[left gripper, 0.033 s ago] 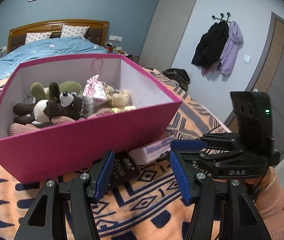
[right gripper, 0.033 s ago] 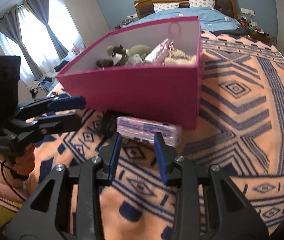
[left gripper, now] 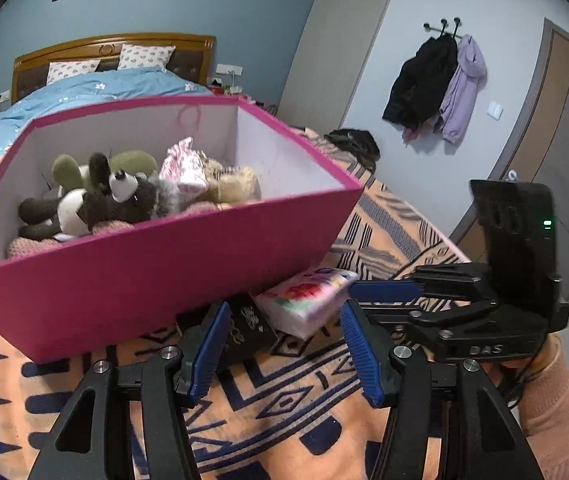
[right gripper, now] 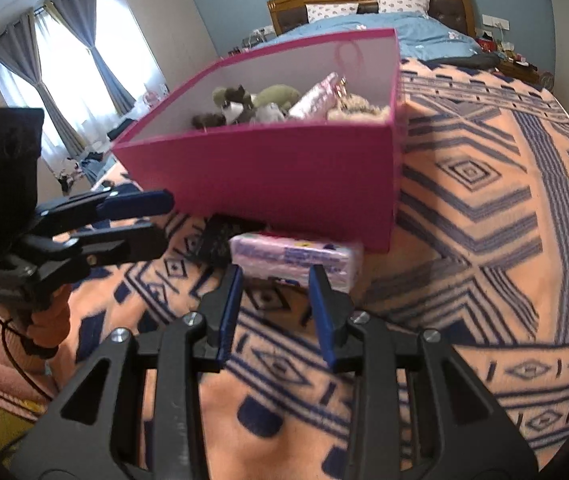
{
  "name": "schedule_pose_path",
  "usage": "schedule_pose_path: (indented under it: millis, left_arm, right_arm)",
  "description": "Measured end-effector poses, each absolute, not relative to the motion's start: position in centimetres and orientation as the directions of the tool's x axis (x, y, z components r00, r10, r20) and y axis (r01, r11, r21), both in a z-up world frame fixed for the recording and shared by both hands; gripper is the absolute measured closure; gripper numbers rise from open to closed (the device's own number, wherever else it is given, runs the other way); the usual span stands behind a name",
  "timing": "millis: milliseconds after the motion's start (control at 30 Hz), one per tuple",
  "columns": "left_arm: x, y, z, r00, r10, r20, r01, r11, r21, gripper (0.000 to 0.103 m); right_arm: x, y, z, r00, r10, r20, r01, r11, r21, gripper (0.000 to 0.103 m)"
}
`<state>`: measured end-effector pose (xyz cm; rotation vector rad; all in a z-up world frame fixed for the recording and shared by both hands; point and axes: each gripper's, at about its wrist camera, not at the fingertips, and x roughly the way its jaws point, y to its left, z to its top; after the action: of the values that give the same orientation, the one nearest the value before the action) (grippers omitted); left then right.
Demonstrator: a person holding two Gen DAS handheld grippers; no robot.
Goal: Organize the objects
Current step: 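Move the right gripper down to the pink floral tissue pack, then close the right gripper on the pink floral tissue pack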
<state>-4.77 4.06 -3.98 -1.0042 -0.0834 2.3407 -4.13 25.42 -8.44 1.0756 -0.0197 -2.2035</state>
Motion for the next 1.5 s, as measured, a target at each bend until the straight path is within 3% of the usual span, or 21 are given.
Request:
schedule_pose_path:
  millis: [467,1133,1500]
  left_arm:
    - [-4.7,7.3,-7.3,-0.442,0.531,-0.723,-0.505,-0.814,-0.288,0.044]
    - [-5.1,7.0,-8.9,-0.377,0.549,-0.746,-0.479,-0.805,-0.350,0.065]
    - [-4.5,6.6,-8.3,-0.385,0.563,-0.732,-0.497,-0.794,-0.349,0.066]
  right_arm:
    - [-5.4,27.6,-9.3,-0.450,-0.581,-0.678,0.502,-0.793,0.345,0.067]
    - [-6.9,28.1,-11.2,-0.400,-0.623,-0.672,0.461,-0.771,0.439,0.066]
    - [-5.8,28.1,-11.1,-0.407,-0.621,-0.670,0.468,-0.772,0.430,0.066]
